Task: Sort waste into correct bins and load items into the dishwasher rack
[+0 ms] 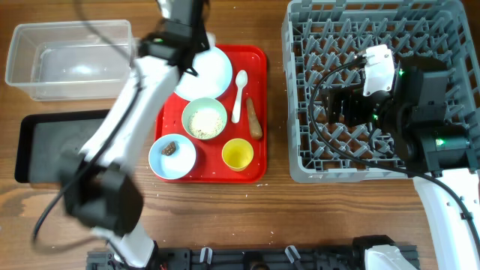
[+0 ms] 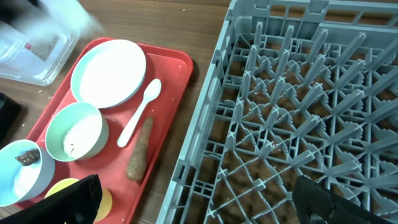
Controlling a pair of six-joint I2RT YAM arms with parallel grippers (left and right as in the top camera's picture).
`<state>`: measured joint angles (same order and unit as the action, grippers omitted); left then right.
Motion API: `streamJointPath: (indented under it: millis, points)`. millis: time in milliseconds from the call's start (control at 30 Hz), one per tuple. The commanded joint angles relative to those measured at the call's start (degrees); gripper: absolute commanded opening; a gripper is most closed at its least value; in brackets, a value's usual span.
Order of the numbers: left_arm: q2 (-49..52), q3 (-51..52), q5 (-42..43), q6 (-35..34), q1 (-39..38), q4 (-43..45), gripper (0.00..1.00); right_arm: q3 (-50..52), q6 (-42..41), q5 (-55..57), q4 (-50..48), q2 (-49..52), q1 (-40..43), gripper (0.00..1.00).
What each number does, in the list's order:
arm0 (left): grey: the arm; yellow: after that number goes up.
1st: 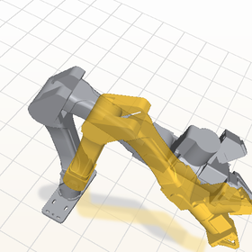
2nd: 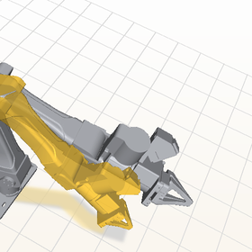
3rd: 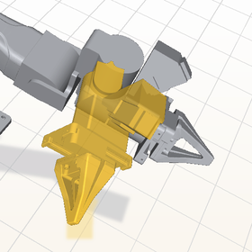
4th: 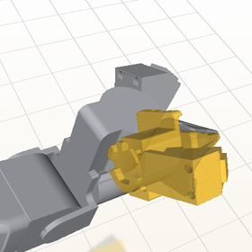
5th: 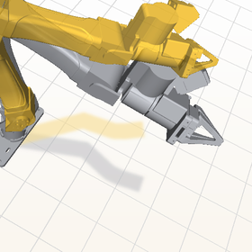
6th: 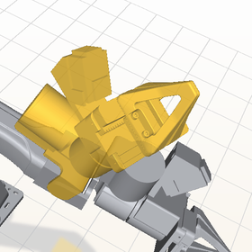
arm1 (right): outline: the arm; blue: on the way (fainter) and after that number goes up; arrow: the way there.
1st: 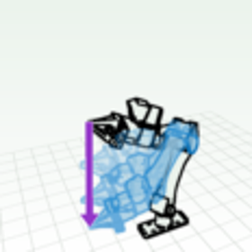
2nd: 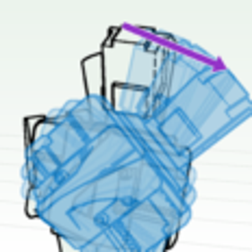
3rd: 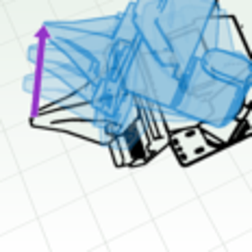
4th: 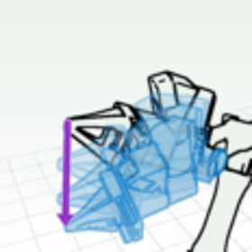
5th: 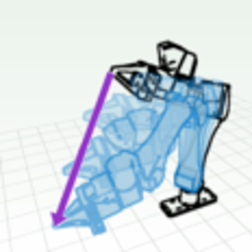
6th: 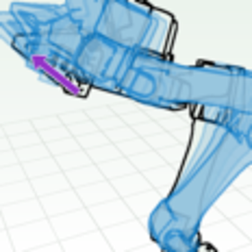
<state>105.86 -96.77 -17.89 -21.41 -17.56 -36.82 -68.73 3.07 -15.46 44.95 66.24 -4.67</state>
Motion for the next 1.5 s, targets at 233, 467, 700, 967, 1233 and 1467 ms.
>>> streamJointPath:
  millis: [233,467,700,967,1233,1467]
  points:
    - [-3.7,-0.8,0.0,8.6,20.2,-1.6,0.04,-1.1,-0.3,-1.2,-0.8,0.4,0.0,1.00]
    - [7.6,-0.7,0.5,9.2,26.8,-0.9,0.04,-1.1,-0.3,-1.2,-0.7,0.4,0.0,1.00]
    - [12.2,-0.7,0.5,9.2,27.6,-0.2,1.00,-1.1,-0.3,-1.2,-0.8,0.4,0.0,1.00]
    - [-1.3,-0.7,9.6,9.2,26.1,-9.1,1.00,-1.1,-0.3,-1.2,-2.0,0.4,0.0,1.00]
    - [-5.9,-0.7,27.9,2.0,18.5,-26.1,1.00,-1.1,-1.5,-1.2,-2.2,0.4,0.0,1.00]
    - [-5.8,-0.7,25.4,-3.2,8.6,-26.4,1.00,-1.1,-1.8,-1.2,-2.3,0.4,0.0,1.00]
